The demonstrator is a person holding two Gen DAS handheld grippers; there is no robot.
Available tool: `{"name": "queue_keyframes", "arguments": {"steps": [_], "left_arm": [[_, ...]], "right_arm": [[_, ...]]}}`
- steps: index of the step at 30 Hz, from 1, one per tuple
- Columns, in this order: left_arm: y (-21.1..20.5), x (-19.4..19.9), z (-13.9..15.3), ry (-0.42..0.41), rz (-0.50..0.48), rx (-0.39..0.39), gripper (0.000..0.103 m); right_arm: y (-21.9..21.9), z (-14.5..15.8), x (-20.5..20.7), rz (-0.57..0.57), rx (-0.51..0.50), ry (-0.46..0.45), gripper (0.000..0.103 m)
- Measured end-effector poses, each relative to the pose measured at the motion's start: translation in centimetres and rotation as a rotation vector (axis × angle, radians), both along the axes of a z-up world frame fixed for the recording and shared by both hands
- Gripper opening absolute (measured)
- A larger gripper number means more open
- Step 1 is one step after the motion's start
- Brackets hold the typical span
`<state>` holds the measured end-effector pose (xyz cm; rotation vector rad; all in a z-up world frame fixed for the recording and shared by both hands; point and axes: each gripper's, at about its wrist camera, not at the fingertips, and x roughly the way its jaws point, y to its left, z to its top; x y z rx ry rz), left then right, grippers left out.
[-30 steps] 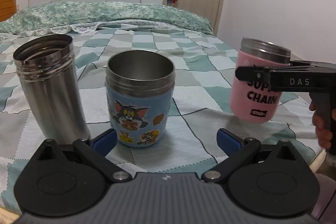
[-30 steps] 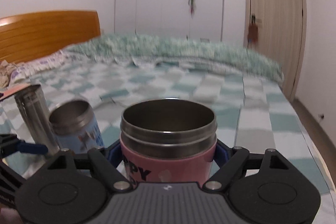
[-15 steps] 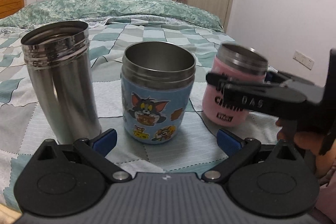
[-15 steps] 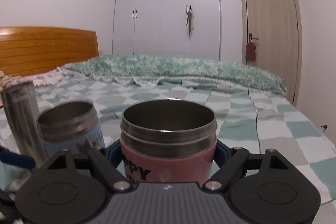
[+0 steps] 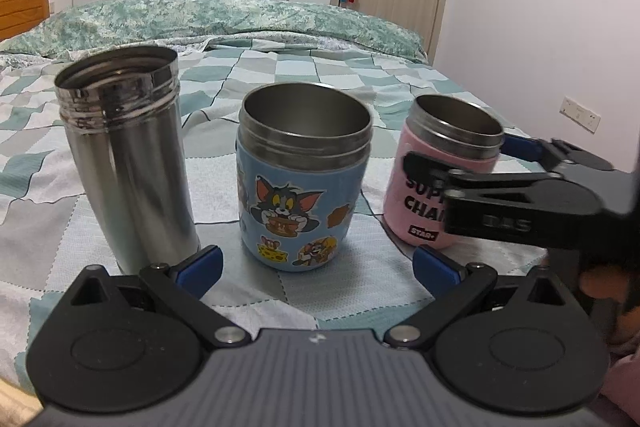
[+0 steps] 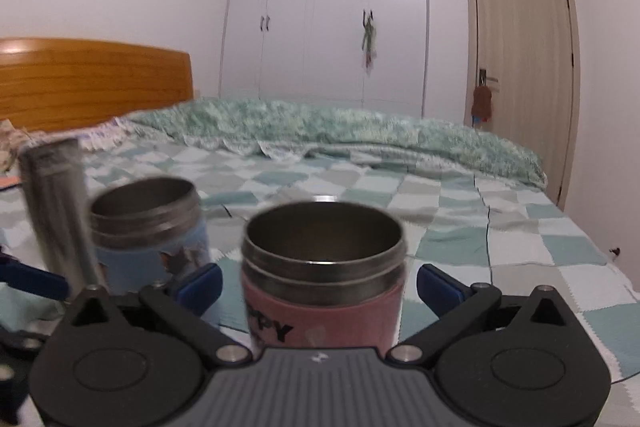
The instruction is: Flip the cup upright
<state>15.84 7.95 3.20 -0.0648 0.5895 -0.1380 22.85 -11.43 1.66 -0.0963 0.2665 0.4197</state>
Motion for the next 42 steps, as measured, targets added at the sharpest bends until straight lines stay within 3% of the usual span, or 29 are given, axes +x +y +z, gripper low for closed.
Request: {"name": "queue_keyframes", "arguments": {"steps": [5,9,17,30,42], "left_arm": [[-0.9,-2.8,1.4,-0.058,-0.013,0.008,0.103],[-2.2,-6.3,2.1,-0.176,-0.005,0.018,0.103],[-5.2,-11.1,-0.4,-0.266,0.010,0.023,0.103],[-7.3,-14.4,-2.5,-0.418,0.095,0.064,0.103],[-7.3,-14.4,-2.9,-0.427,0.113,0.053,0.103]], "right_arm": [[-3.3,1.5,-5.0,0.019,0.041,-0.031,0.103],[-6.1,2.0,-9.7,-0.011,0.071,-0.071,0.103],[-9.4,0.1,-16.4,-0.081,0.054,-0.114,0.103],[-11.3,-1.3,-19.1,-0.150,0.065,-0.184,0.103],[-11.6,-1.5,-19.9,-0.168,0.075,-0.222,0.103]]}}
